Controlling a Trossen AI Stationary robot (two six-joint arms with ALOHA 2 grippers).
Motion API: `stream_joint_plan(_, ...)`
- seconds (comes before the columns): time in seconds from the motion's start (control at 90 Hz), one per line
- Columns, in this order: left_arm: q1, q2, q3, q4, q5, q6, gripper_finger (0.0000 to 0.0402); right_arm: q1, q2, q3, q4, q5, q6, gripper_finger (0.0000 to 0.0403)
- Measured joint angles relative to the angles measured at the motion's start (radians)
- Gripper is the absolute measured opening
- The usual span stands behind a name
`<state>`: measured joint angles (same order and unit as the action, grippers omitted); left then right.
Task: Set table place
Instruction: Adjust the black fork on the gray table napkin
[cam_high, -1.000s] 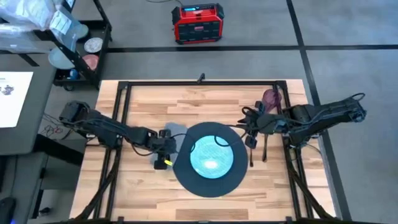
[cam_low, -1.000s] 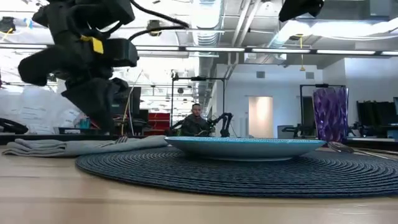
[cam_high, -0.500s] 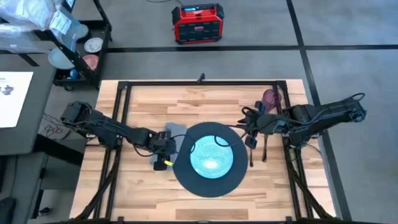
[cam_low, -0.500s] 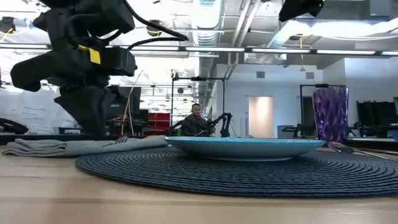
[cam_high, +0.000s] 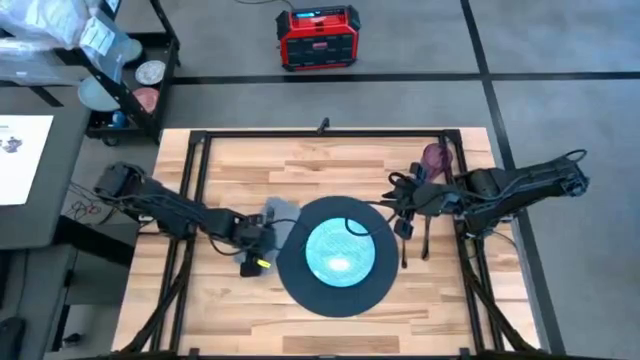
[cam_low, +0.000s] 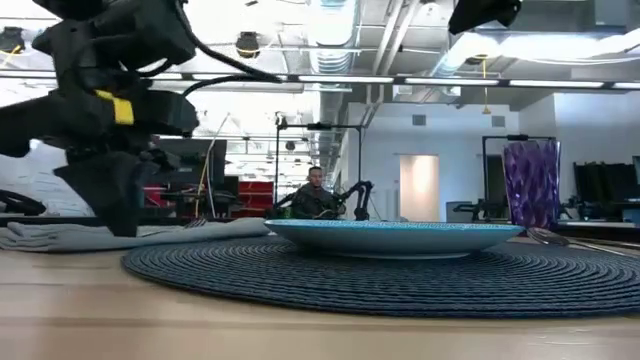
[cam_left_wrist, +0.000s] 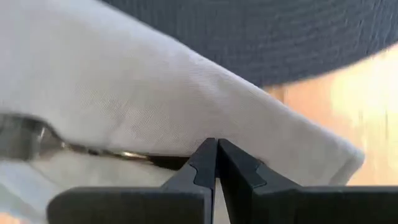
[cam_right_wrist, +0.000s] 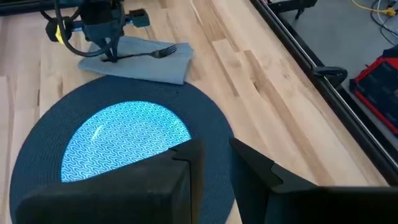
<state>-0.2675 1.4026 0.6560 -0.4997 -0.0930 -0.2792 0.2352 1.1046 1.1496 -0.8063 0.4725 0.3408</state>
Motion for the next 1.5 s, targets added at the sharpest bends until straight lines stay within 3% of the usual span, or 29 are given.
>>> stream_joint_plan(0.167,-0.037,-0.078,0.024,-0.088,-0.091,-0.032,0.0000,0.000,0.000,0.000,-0.001,0.000,0.003,0.0060)
stream_joint_plan(0.311,-0.039,-0.101,0.024,-0.070,-0.096,-0.043,0.0000,0.000,0.000,0.000,-0.001,0.000,0.003,0.0060)
stream_joint_plan(0.544,-0.032,0.009,0.008,0.048,-0.054,0.004,0.0000,0.000,0.000,0.000,-0.001,-0.001,0.007,0.0060)
stream_joint_plan(0.744,-0.031,0.054,0.010,0.019,-0.049,-0.010,0.0000,0.000,0.000,0.000,0.000,-0.003,0.007,0.0060)
stream_joint_plan(0.878,-0.043,0.002,0.015,-0.137,-0.084,-0.067,0.0000,0.000,0.000,0.000,-0.001,-0.003,0.010,0.0060)
stream_joint_plan(1.167,-0.092,-0.161,0.019,-0.263,-0.208,-0.174,0.0000,0.000,0.000,0.000,-0.001,-0.003,0.010,0.0060)
stream_joint_plan(1.344,-0.131,-0.175,-0.032,-0.240,-0.094,-0.265,0.0000,0.000,0.000,0.000,-0.004,-0.003,0.010,0.0060)
stream_joint_plan(1.5,-0.178,-0.123,-0.065,-0.193,-0.053,-0.341,0.0000,0.000,0.000,0.000,-0.004,-0.003,0.010,0.0060)
